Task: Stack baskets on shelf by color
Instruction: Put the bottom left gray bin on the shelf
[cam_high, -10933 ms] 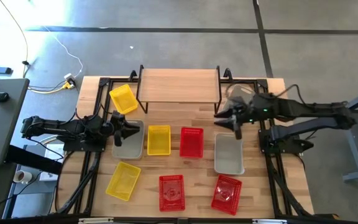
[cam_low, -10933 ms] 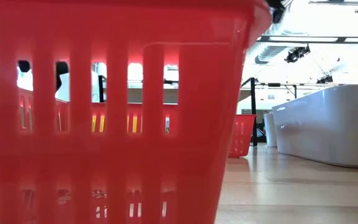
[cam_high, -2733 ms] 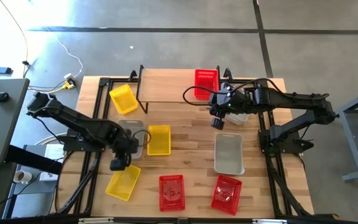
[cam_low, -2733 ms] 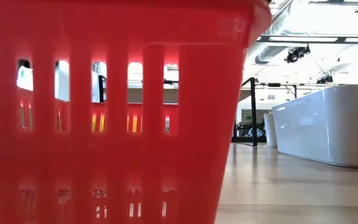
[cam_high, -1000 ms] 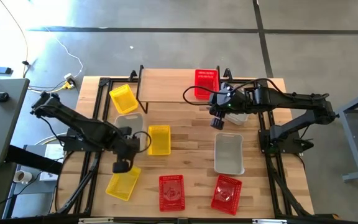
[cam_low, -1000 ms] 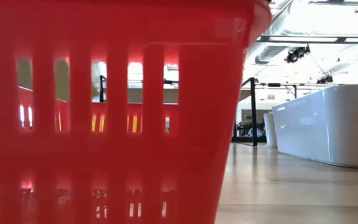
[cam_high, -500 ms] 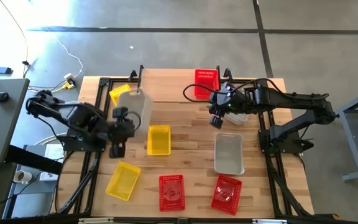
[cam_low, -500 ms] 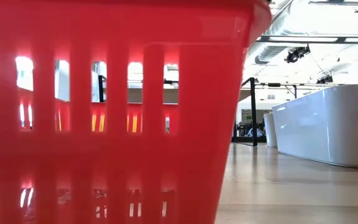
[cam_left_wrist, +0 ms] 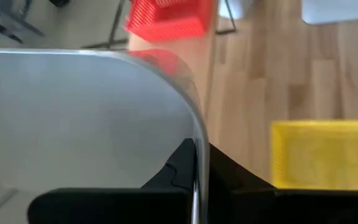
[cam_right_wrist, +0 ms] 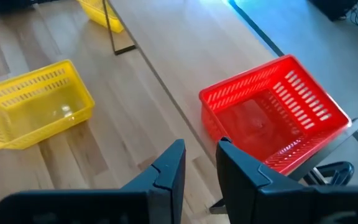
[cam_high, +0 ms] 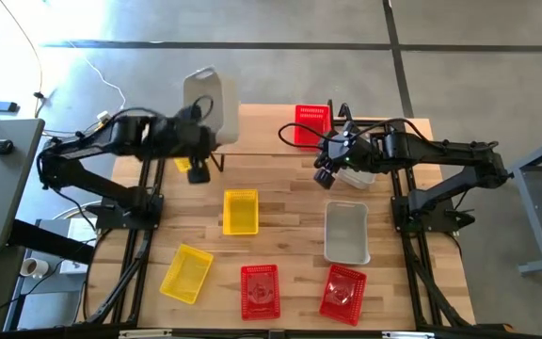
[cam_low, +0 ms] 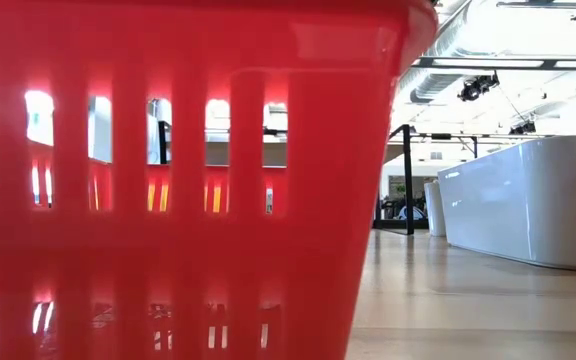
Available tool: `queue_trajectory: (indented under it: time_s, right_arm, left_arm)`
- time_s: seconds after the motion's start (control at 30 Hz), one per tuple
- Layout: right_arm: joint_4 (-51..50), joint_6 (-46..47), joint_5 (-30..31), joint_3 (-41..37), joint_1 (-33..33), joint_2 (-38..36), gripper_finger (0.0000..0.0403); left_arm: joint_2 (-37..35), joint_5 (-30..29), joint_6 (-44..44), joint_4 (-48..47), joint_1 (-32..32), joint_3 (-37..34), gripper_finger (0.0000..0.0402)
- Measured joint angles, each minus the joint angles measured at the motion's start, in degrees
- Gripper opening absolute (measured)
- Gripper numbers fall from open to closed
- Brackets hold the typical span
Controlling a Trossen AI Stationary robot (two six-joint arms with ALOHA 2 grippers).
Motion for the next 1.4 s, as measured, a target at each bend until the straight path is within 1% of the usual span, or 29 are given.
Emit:
queue_trajectory:
  time_s: [0.1,0.2,0.3,0.43,0.53,0.83,1.0,1.13,1.27,1.4]
  right_arm:
    - [0.0,0.5,0.0,0.0,0.0,0.0,0.0078]
    - [0.0,0.5,0.0,0.0,0.0,0.0,0.0078]
    - [0.0,0.4,0.0,0.0,-0.1,0.0,0.0078]
    - [0.0,0.5,0.0,0.0,-0.2,0.0,0.0078]
    - [0.0,0.5,0.0,0.0,-0.1,0.0,0.0078]
    - [0.0,1.4,0.0,0.0,-0.1,0.0,0.0078]
    - [0.0,1.4,0.0,0.0,-0.1,0.0,0.0078]
    - [0.0,1.4,-0.2,0.0,-0.1,0.0,0.0078]
    - [0.0,1.4,-0.2,0.0,-0.1,0.0,0.0078]
    - [0.0,1.4,-0.2,0.0,-0.1,0.0,0.0078]
  left_arm:
    - [1.6,2.3,4.8,2.5,4.7,0.0,0.0000]
    - [4.2,3.3,7.6,2.8,8.5,0.0,0.0000]
    - [7.0,4.1,9.1,1.9,11.1,-0.1,0.0000]
    - [10.0,8.7,9.7,1.2,13.5,-0.1,0.0000]
    - [12.0,9.7,9.7,0.6,14.2,-0.1,0.0000]
    - [17.4,10.3,9.8,-0.8,14.3,-0.1,0.0000]
    - [19.9,8.5,10.7,-0.9,14.4,-0.1,0.0000]
    - [20.6,8.2,10.1,-2.5,14.6,-0.1,0.0000]
    - [20.7,10.4,9.8,-4.2,15.4,-0.1,0.0000]
    - [20.7,11.1,9.3,-4.2,15.7,-0.1,0.0000]
